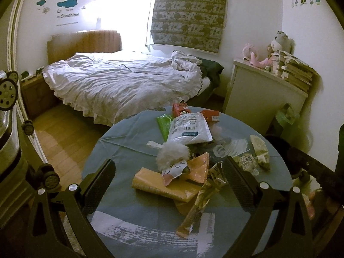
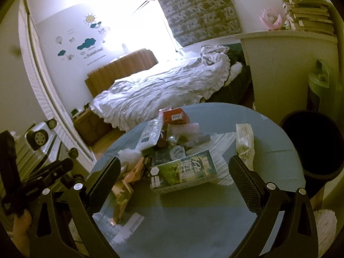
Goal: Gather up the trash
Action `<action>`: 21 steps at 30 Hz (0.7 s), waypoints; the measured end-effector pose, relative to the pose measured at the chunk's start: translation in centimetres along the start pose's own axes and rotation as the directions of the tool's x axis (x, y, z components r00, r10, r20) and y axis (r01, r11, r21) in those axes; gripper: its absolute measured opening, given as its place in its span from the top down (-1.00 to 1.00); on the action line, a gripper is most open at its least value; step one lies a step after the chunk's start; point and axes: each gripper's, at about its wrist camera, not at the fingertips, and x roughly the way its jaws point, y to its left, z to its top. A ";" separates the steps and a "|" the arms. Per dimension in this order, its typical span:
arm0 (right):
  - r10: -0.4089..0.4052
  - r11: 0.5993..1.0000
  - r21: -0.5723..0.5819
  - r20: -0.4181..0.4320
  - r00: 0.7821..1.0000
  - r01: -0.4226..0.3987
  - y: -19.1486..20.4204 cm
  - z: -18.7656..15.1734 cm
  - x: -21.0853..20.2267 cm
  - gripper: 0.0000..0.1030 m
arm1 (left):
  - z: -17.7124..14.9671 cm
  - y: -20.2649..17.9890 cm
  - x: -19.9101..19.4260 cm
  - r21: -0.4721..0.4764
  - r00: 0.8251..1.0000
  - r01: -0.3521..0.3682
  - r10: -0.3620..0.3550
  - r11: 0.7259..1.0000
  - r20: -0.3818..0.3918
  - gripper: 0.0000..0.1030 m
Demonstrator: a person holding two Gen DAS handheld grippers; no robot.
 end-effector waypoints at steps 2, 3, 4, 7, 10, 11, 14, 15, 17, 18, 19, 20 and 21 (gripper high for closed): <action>0.000 1.000 0.000 0.001 1.000 0.000 0.0 0.0 0.0 -0.92 | -0.2 0.0 0.1 0.000 1.000 -0.001 0.001 1.000 0.000 -0.90; 0.000 1.000 0.000 0.001 1.000 0.000 0.0 0.0 0.0 -0.92 | -0.2 0.0 0.1 0.000 1.000 0.002 -0.002 1.000 0.000 -0.90; 0.000 1.000 0.001 0.000 1.000 0.000 0.0 0.0 0.0 -0.92 | -0.1 -0.2 0.1 0.002 1.000 0.000 0.000 1.000 0.001 -0.90; -0.001 1.000 0.002 -0.002 1.000 0.001 0.0 0.0 0.0 -0.92 | -0.1 -0.1 0.2 0.003 1.000 0.001 -0.001 1.000 0.001 -0.90; -0.001 1.000 0.003 -0.003 1.000 0.001 0.0 -0.1 0.1 -0.92 | -0.1 -0.1 0.3 0.001 1.000 0.000 0.000 1.000 -0.001 -0.90; -0.001 1.000 0.002 -0.002 1.000 0.001 0.0 -0.2 0.1 -0.92 | -0.2 -0.3 0.2 0.004 1.000 0.000 0.000 1.000 -0.001 -0.90; -0.001 1.000 0.003 -0.003 1.000 0.001 -0.1 0.0 0.1 -0.92 | -0.1 -0.3 0.2 0.002 1.000 -0.001 0.001 1.000 -0.002 -0.90; 0.000 1.000 0.003 -0.003 1.000 0.000 -0.1 0.0 0.1 -0.92 | -0.1 -0.3 0.2 0.001 1.000 -0.001 0.001 1.000 -0.002 -0.90; -0.001 1.000 0.003 -0.004 1.000 0.001 -0.1 -0.1 0.1 -0.92 | -0.1 -0.2 0.2 0.004 1.000 -0.001 0.001 1.000 -0.003 -0.90; 0.000 1.000 0.003 -0.003 1.000 0.000 -0.1 -0.1 0.1 -0.92 | -0.1 -0.3 0.2 0.004 1.000 -0.001 0.001 1.000 -0.004 -0.90; 0.000 1.000 0.003 -0.002 1.000 0.000 -0.1 0.0 0.1 -0.92 | -0.2 -0.2 0.2 0.003 1.000 -0.001 0.001 1.000 -0.003 -0.90; -0.001 1.000 0.002 -0.003 1.000 0.001 -0.1 -0.1 0.1 -0.92 | -0.2 -0.2 0.2 0.003 1.000 0.000 0.000 1.000 -0.003 -0.90; -0.001 1.000 0.003 -0.004 1.000 0.001 -0.1 -0.1 0.1 -0.92 | -0.2 -0.2 0.2 0.003 1.000 0.000 0.000 1.000 -0.003 -0.90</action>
